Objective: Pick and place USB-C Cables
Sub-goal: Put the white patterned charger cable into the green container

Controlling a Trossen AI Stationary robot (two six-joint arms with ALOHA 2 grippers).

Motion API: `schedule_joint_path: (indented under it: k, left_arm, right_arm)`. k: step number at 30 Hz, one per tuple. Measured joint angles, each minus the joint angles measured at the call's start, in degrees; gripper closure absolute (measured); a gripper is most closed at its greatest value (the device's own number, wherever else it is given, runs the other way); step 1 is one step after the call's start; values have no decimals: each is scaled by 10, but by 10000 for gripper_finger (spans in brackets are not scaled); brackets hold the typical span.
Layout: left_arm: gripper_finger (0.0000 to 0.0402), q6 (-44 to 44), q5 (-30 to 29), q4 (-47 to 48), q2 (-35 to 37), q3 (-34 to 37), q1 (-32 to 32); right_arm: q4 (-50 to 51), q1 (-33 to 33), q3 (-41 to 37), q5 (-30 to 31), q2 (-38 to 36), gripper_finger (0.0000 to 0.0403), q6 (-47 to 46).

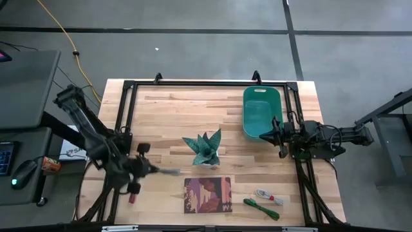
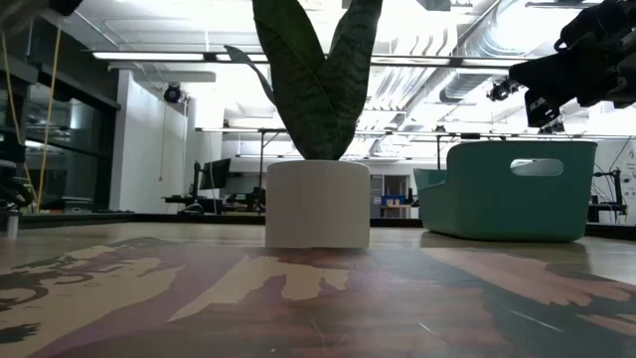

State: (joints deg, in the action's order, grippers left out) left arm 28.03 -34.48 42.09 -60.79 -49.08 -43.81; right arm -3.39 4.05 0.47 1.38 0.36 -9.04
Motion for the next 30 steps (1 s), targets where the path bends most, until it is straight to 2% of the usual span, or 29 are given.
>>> schedule_joint_path:
  k: [5,8,11,14,18,25,30]
  left_arm:
    - [401,-135,-52,-50,87,0,58]
    - [401,-224,-54,-108,130,0,108]
    - [401,-304,-31,-176,162,3,161]
    - [401,-375,26,-264,194,31,217]
    - [401,-408,110,-376,232,97,304]
    - [401,-362,283,-541,262,235,466]
    - [401,-322,371,-606,258,277,538]
  right_arm:
    - [-14,0,0,19,0,402,1]
    - [-14,0,0,24,0,402,3]
    - [-13,0,0,24,0,402,5]
    - [-12,0,0,24,0,402,5]
    - [-11,0,0,24,0,402,5]
    - [-11,0,0,24,0,402,5]
    - [-11,0,0,23,0,402,5]
